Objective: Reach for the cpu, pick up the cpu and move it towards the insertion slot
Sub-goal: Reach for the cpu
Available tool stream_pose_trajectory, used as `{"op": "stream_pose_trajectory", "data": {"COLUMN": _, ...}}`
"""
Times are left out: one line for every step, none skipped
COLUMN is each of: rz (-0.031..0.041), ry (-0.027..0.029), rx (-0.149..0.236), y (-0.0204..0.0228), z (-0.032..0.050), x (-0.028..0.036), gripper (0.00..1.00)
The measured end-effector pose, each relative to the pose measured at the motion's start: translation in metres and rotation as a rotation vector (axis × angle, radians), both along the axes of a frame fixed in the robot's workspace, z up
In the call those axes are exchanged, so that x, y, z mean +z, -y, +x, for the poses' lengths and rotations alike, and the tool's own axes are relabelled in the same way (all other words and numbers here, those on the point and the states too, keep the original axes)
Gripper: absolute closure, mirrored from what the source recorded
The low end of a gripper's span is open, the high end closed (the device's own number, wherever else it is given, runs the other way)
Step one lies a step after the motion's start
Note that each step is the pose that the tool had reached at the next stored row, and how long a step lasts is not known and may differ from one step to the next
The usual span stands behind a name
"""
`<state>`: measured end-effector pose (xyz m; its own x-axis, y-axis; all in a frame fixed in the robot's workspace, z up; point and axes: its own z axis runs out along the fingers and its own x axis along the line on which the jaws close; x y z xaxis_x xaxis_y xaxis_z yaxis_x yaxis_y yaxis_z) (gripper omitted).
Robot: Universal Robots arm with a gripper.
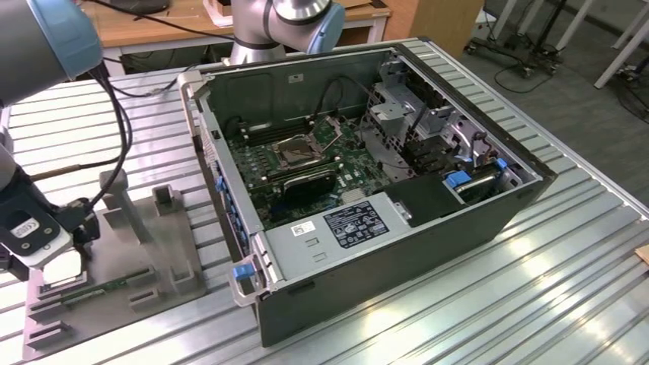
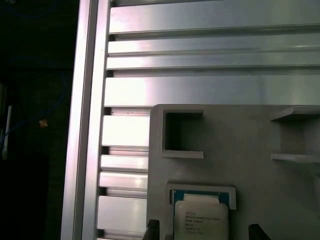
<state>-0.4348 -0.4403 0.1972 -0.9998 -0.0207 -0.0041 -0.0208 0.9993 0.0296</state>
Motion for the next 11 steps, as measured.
{"op": "stream_pose_trajectory", "data": {"rz": 0.0, "ry": -0.0001, "rx": 0.0, "y": 0.0, "z": 0.0, "x": -0.001, "gripper": 0.24}}
{"op": "stream_pose_trajectory", "data": {"rz": 0.0, "ry": 0.0, "rx": 0.0, "y": 0.0, "z": 0.0, "x": -0.002, "gripper": 0.24}}
{"op": "stream_pose_trajectory", "data": {"rz": 0.0, "ry": 0.0, "rx": 0.0, "y": 0.0, "z": 0.0, "x": -0.0029, "gripper": 0.24}}
{"op": "stream_pose_trajectory", "data": {"rz": 0.0, "ry": 0.0, "rx": 0.0, "y": 0.0, "z": 0.0, "x": -0.0037, "gripper": 0.24}}
{"op": "stream_pose_trajectory", "data": {"rz": 0.0, "ry": -0.0001, "rx": 0.0, "y": 0.0, "z": 0.0, "x": -0.0043, "gripper": 0.24}}
{"op": "stream_pose_trajectory", "data": {"rz": 0.0, "ry": 0.0, "rx": 0.0, "y": 0.0, "z": -0.0001, "x": -0.005, "gripper": 0.24}}
{"op": "stream_pose_trajectory", "data": {"rz": 0.0, "ry": 0.0, "rx": 0.0, "y": 0.0, "z": 0.0, "x": -0.0057, "gripper": 0.24}}
{"op": "stream_pose_trajectory", "data": {"rz": 0.0, "ry": 0.0001, "rx": 0.0, "y": 0.0, "z": 0.0, "x": -0.0062, "gripper": 0.24}}
{"op": "stream_pose_trajectory", "data": {"rz": 0.0, "ry": -0.0001, "rx": 0.0, "y": 0.0, "z": 0.0, "x": -0.0065, "gripper": 0.24}}
{"op": "stream_pose_trajectory", "data": {"rz": -0.0001, "ry": -0.0002, "rx": 0.0, "y": 0.0, "z": 0.0, "x": -0.0066, "gripper": 0.24}}
{"op": "stream_pose_trajectory", "data": {"rz": -0.0001, "ry": -0.0001, "rx": 0.0, "y": 0.0, "z": 0.0, "x": -0.0068, "gripper": 0.24}}
